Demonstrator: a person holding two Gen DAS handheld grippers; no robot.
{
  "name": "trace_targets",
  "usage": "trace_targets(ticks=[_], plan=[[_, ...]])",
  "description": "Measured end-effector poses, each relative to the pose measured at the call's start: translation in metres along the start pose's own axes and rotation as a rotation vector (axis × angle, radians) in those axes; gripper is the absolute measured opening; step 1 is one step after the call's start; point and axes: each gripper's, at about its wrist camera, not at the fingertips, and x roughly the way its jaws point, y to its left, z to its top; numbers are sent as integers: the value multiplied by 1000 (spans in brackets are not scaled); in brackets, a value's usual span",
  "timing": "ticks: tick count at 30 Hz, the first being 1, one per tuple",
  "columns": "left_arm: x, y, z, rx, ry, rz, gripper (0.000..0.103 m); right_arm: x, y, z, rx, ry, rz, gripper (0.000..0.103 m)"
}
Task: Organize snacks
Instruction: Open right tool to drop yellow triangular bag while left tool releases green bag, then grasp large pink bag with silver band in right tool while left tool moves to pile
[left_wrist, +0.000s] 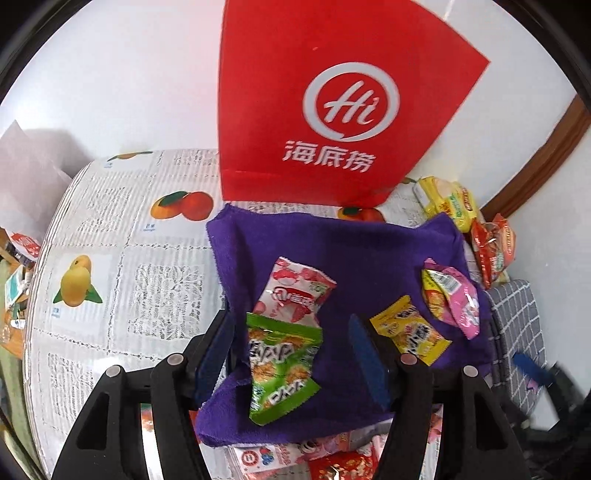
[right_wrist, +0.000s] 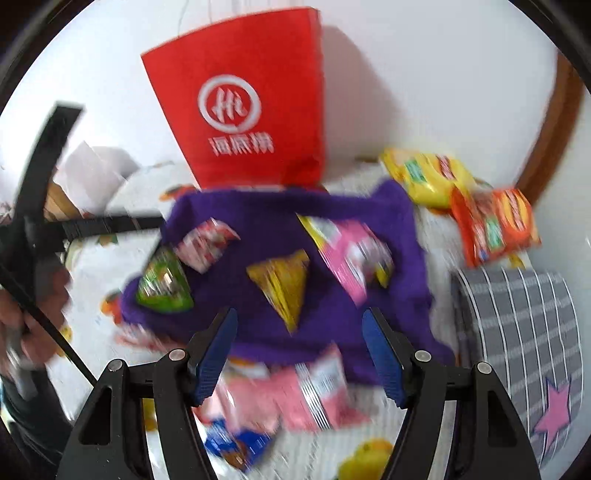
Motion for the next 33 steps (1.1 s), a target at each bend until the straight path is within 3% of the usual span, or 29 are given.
trace_targets(ticks=[7, 13, 19, 20, 22, 24, 33], plan=[[-25, -17, -6, 49, -39, -43, 63, 5, -11, -56, 63, 34, -17, 70], [-45, -25, -10, 78, -81, -75, 65, 15, 5, -70, -8, -17, -83, 70], [-49, -33, -13, 98, -92, -75, 65, 48, 12, -78, -43, 1, -135, 70], [-49, -34, -14, 101, -91, -75, 65, 52, 9, -78, -26, -22, -134, 68], [-49, -37, -15, 108, -95, -70, 65, 52, 2, -79, 10, -66, -116, 53], [-50, -39, -17, 117, -100, -64, 65, 51, -5, -82, 44, -87, -74, 48], [-52, -51, -23, 155, -128, -31, 65, 23, -30, -105, 120, -224, 23, 47]])
